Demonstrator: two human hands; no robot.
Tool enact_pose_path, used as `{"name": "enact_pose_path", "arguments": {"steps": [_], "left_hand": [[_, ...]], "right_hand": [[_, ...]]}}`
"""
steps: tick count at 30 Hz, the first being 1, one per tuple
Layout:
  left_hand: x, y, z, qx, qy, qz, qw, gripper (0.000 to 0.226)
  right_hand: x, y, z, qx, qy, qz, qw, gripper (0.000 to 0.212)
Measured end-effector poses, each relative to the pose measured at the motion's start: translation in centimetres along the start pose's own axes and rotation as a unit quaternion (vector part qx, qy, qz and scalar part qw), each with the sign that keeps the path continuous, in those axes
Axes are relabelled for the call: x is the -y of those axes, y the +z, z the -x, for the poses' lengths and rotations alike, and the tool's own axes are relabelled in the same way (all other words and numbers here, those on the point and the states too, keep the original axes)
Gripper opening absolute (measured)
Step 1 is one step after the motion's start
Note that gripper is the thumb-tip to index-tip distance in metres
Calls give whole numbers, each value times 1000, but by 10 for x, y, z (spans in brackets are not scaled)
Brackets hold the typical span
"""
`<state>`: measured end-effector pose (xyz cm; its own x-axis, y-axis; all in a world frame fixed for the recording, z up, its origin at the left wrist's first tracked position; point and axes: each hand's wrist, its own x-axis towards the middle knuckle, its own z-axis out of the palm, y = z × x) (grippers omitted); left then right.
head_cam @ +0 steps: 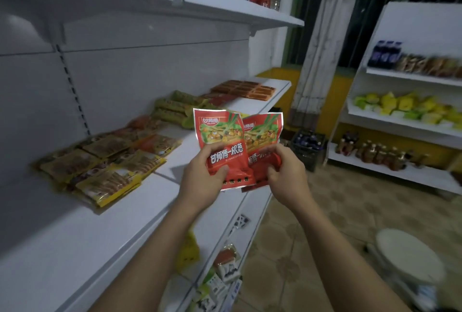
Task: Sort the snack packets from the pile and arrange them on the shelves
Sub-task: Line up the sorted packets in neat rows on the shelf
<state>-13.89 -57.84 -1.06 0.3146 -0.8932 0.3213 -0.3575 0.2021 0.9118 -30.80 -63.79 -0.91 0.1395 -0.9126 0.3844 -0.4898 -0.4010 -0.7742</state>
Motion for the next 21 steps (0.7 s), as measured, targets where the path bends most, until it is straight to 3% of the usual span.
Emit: {"name": "enact_pose_path", "arguments": {"steps": [12, 21], "left_hand": [[4, 162, -108, -17, -22, -56, 998, 43], [6, 225, -159, -19, -50, -25, 998, 45]], "right_hand": [[-134, -95, -140, -21, -10, 8, 1000, 41], [-185, -114, -210, 4, 27, -10, 1000, 36]]}}
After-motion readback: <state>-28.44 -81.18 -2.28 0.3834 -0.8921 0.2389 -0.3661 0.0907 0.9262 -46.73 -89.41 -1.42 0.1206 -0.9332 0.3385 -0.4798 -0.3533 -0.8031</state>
